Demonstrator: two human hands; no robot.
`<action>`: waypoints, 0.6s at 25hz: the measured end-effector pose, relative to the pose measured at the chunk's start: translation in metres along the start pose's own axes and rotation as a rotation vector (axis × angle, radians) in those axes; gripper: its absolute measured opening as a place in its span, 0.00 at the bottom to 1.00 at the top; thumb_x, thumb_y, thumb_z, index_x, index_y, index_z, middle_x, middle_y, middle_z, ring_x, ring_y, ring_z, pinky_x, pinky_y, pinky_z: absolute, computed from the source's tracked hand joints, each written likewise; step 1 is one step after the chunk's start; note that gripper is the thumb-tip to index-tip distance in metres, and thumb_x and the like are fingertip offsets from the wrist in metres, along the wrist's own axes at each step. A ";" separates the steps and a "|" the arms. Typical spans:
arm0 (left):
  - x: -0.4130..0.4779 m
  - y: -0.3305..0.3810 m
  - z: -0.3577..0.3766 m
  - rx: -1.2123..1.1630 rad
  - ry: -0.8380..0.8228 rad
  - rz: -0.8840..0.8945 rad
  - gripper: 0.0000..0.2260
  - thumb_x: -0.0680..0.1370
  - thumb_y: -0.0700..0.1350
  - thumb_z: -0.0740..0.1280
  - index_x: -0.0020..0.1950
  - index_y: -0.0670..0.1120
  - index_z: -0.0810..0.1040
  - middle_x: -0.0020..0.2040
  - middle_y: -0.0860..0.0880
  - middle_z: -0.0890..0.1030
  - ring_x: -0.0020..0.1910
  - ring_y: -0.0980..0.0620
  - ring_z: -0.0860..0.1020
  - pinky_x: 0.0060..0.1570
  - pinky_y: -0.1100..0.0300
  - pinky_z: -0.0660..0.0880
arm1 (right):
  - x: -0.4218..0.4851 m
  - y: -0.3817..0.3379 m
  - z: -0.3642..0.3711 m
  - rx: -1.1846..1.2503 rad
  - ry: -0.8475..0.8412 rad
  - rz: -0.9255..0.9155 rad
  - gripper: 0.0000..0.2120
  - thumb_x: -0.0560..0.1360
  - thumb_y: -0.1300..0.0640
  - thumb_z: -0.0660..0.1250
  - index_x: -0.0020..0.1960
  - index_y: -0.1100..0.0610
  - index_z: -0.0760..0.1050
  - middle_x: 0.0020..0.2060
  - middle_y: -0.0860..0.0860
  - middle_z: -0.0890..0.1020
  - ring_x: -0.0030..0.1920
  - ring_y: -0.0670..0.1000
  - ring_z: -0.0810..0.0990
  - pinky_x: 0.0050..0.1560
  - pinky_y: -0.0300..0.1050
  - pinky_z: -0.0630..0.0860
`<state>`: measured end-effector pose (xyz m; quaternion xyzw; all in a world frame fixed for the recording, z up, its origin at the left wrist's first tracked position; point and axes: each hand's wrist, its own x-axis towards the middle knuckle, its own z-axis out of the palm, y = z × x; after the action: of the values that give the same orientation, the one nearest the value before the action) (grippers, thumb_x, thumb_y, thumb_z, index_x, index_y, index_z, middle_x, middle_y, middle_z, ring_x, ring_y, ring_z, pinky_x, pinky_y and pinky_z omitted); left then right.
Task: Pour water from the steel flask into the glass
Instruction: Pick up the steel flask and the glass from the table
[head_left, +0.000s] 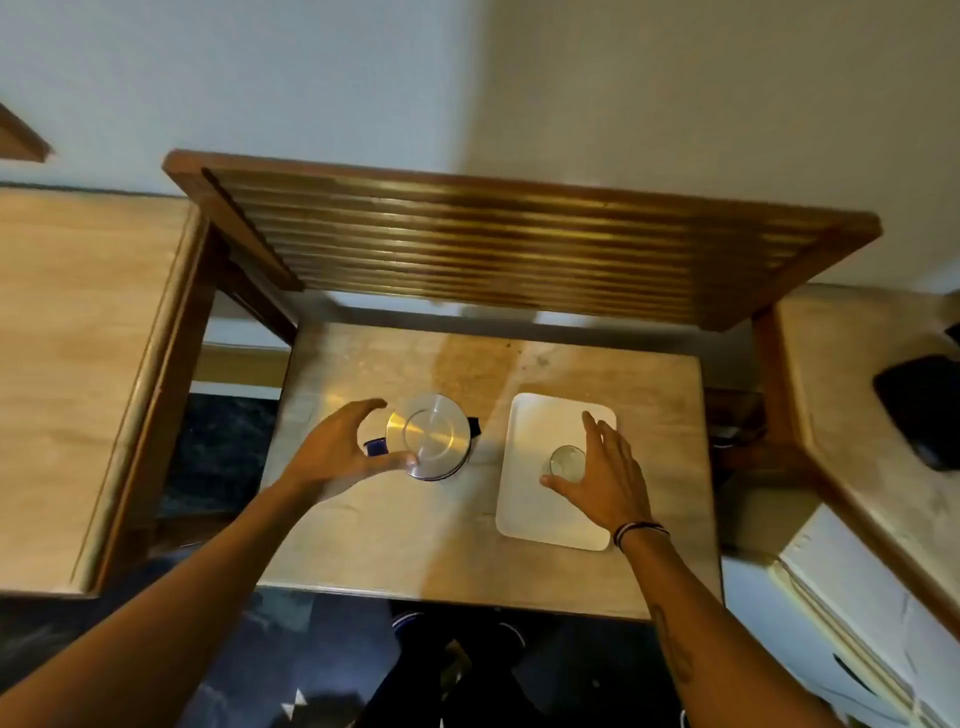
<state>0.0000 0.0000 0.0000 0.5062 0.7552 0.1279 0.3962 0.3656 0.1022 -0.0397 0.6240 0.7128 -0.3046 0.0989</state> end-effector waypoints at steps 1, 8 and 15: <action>0.005 -0.014 0.009 -0.049 -0.023 -0.020 0.50 0.60 0.77 0.79 0.77 0.54 0.77 0.74 0.47 0.83 0.67 0.46 0.80 0.64 0.47 0.76 | 0.011 0.005 0.015 0.020 -0.024 0.028 0.62 0.71 0.30 0.78 0.89 0.54 0.47 0.88 0.59 0.57 0.87 0.64 0.59 0.81 0.63 0.68; 0.027 -0.059 0.045 -0.201 -0.018 0.013 0.34 0.63 0.51 0.90 0.65 0.51 0.81 0.53 0.55 0.85 0.48 0.60 0.83 0.48 0.62 0.76 | 0.032 0.028 0.076 0.251 0.069 0.190 0.42 0.72 0.52 0.85 0.80 0.58 0.68 0.75 0.60 0.78 0.73 0.66 0.78 0.68 0.60 0.80; 0.027 -0.077 0.076 -0.376 -0.003 0.021 0.11 0.70 0.44 0.86 0.37 0.59 0.88 0.33 0.58 0.86 0.37 0.59 0.83 0.42 0.66 0.78 | 0.034 0.028 0.104 0.489 0.244 0.247 0.35 0.71 0.53 0.85 0.73 0.57 0.73 0.70 0.58 0.83 0.68 0.65 0.82 0.66 0.59 0.82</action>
<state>-0.0003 -0.0271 -0.1082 0.4315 0.7120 0.2701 0.4835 0.3604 0.0733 -0.1491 0.7433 0.5436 -0.3756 -0.1045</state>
